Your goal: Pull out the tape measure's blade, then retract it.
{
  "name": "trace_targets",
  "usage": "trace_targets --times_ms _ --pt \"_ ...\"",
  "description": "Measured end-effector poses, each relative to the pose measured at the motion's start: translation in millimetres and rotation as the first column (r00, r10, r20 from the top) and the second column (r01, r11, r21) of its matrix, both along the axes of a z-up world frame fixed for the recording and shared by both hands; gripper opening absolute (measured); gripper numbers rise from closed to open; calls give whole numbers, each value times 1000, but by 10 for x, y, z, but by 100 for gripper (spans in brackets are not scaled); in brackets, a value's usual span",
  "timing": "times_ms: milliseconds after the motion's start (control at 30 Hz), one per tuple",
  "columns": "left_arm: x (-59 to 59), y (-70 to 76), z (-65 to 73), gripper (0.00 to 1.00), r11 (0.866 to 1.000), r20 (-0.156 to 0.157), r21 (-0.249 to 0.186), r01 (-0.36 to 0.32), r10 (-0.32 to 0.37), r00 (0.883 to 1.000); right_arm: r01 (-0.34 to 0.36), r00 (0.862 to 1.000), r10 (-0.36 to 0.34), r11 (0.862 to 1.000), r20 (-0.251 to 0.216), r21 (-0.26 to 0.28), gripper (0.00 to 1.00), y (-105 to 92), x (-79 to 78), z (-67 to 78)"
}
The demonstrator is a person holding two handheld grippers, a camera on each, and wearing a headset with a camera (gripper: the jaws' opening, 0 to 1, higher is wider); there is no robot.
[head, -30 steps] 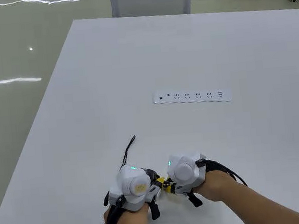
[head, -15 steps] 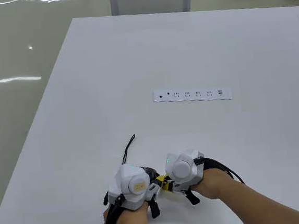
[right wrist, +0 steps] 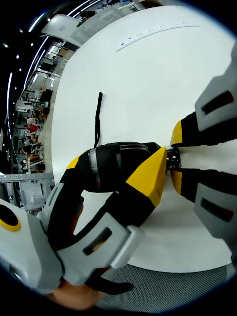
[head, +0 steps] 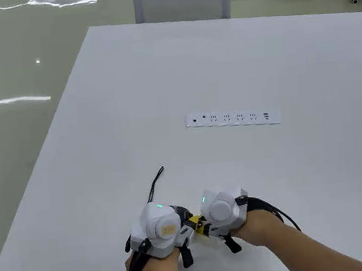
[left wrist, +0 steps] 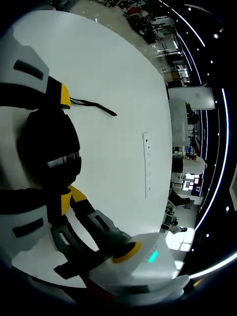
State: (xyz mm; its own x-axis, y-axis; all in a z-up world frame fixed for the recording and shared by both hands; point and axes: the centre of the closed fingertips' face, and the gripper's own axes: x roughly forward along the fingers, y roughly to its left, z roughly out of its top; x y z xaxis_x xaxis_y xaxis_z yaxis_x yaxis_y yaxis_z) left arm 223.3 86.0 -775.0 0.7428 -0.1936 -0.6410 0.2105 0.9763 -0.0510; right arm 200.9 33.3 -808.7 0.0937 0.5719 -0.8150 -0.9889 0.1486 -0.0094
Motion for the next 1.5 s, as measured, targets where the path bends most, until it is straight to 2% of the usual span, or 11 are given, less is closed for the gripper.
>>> trace_targets --times_ms 167,267,367,433,533,733,867,1000,1100,1367,1500 --pt "-44 29 19 62 997 -15 11 71 -71 997 6 999 -7 1000 31 5 38 -16 -50 -7" --pt "-27 148 113 81 997 13 -22 72 -71 997 23 999 -23 1000 36 22 48 -58 -68 50" --pt "-14 203 251 89 989 77 -104 106 -99 992 85 996 -87 994 28 63 58 -135 -43 144" --pt "-33 206 271 99 964 126 -205 170 -147 981 160 986 -163 982 26 100 63 -236 3 217" --pt "-229 358 194 99 963 94 -130 234 -223 970 222 974 -225 967 8 129 77 -401 5 207" --pt "-411 680 282 99 956 136 -143 256 -237 962 333 941 -337 926 -7 175 97 -873 -176 279" --pt "-577 645 368 99 939 158 -129 319 -299 941 401 912 -410 892 -2 208 100 -1123 -324 373" --pt "-749 632 493 99 918 208 -83 387 -364 908 445 877 -477 851 55 280 100 -1338 -455 587" --pt "-812 650 690 99 914 280 -64 400 -369 886 455 869 -489 848 71 272 100 -1493 -568 607" --pt "-1038 1010 787 99 945 249 -85 315 -286 925 544 820 -572 794 30 272 100 -1927 -810 588" --pt "-1182 1136 827 99 946 227 -117 304 -272 935 572 798 -602 766 14 293 99 -2117 -881 710"
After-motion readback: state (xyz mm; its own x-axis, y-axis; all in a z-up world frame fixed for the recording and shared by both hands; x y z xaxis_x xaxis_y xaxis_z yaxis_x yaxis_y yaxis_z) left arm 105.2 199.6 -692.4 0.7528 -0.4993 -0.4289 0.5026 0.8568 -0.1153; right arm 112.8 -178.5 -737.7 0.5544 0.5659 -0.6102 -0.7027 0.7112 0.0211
